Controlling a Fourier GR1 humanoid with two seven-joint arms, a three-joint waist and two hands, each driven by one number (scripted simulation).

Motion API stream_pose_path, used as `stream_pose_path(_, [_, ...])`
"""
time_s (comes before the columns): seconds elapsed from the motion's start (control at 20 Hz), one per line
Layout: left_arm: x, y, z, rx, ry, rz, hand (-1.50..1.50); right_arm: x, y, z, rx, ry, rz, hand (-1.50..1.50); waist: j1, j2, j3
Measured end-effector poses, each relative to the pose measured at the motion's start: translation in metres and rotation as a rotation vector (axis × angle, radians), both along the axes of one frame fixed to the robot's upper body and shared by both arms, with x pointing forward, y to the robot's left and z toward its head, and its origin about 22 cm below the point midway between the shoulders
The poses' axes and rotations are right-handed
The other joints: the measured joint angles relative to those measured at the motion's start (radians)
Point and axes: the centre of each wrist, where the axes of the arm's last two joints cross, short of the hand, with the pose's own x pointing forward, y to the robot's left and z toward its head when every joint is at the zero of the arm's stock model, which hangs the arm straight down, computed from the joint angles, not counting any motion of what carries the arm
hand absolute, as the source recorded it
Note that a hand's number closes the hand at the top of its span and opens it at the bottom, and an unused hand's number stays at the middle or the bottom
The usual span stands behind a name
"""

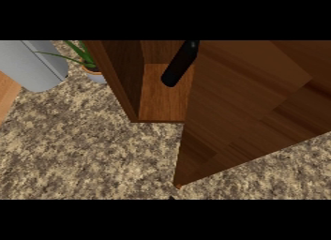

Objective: Pick up the wine, place it into the cabinet and close the cabinet

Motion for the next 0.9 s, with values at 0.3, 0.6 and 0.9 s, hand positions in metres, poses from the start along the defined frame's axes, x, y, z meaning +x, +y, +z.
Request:
stream_pose_path(0.3, [0.003, -0.001, 0.002, -0.022, 0.005, -0.028, -1.5, 0.003, 0.007, 0.005, -0.028, -0.033, 0.015, 1.5, 0.013, 0.003, 0.0])
stream_pose_path(0.6, [0.009, -0.007, 0.008, -0.035, 0.001, -0.044, -1.5, 0.022, 0.022, 0.017, 0.011, -0.03, 0.053, 1.5, 0.029, 0.011, 0.0])
stream_pose_path(0.9, [0.018, -0.007, 0.009, -0.038, 0.009, -0.038, -1.5, 0.066, 0.077, 0.045, 0.054, -0.054, 0.055, 1.5, 0.034, 0.012, 0.0])
